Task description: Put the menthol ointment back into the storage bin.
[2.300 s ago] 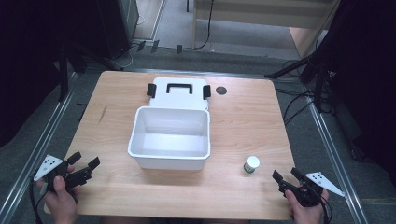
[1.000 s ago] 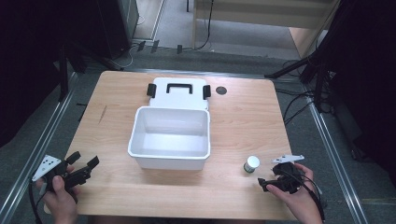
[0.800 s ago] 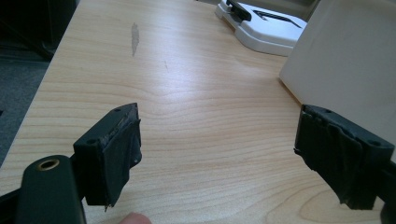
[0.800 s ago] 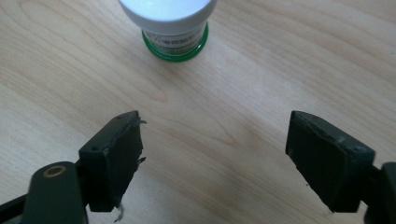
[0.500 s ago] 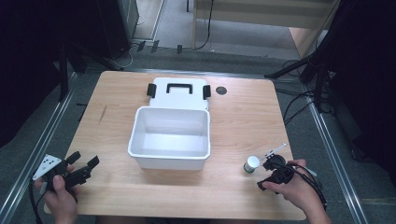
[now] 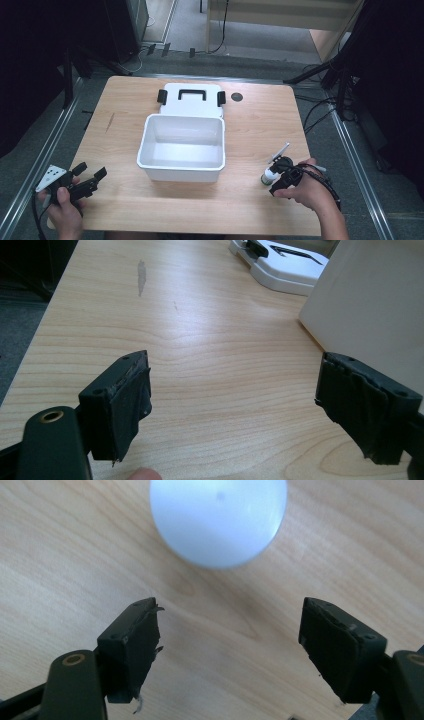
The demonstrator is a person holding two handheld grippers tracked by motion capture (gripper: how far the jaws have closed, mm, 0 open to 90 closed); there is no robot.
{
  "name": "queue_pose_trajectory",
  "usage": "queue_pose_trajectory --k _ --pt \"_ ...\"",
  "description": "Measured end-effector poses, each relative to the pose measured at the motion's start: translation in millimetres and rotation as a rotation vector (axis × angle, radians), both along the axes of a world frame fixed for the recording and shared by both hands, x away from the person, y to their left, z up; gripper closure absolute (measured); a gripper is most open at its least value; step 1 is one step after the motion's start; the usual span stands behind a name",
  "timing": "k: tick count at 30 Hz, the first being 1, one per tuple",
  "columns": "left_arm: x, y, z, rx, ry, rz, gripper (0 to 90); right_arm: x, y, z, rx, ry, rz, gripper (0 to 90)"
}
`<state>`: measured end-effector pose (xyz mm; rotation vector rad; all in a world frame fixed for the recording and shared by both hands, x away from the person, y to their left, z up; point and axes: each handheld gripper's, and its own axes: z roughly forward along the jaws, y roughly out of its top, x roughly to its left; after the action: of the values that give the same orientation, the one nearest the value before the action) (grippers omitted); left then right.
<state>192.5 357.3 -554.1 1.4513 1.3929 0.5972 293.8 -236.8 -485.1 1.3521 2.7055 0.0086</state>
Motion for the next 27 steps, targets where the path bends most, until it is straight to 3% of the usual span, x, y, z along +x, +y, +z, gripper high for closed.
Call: queue_pose_trajectory --k 6,8,14,15,19,21,27 --pt "0.6 0.0 -0.2 -0.003 -0.001 0.000 15.1 12.3 5.1 2.6 0.049 -0.005 -0.017 32.9" --pt "0.5 -0.1 -0.2 -0.003 -0.002 0.000 15.1 18.3 8.4 0.7 0.088 0.019 -0.041 33.2" --pt "0.4 0.2 -0.2 -0.004 -0.002 -0.001 15.1 28.4 12.0 -1.6 0.101 0.032 -0.103 36.9" --pt "0.5 0.2 -0.1 -0.004 -0.001 -0.002 15.1 30.1 13.3 0.3 0.108 0.035 -0.115 41.3" --pt "0.9 -0.1 -0.2 -0.004 -0.001 -0.002 15.1 32.0 14.4 2.4 0.115 0.037 -0.110 44.4" --pt "1.2 -0.2 -0.2 -0.004 0.000 -0.004 15.1 32.8 15.4 6.1 0.120 0.040 -0.114 50.9" --pt "1.1 -0.1 -0.2 -0.005 0.000 -0.003 15.1 33.8 15.6 13.8 0.116 0.031 -0.097 51.3"
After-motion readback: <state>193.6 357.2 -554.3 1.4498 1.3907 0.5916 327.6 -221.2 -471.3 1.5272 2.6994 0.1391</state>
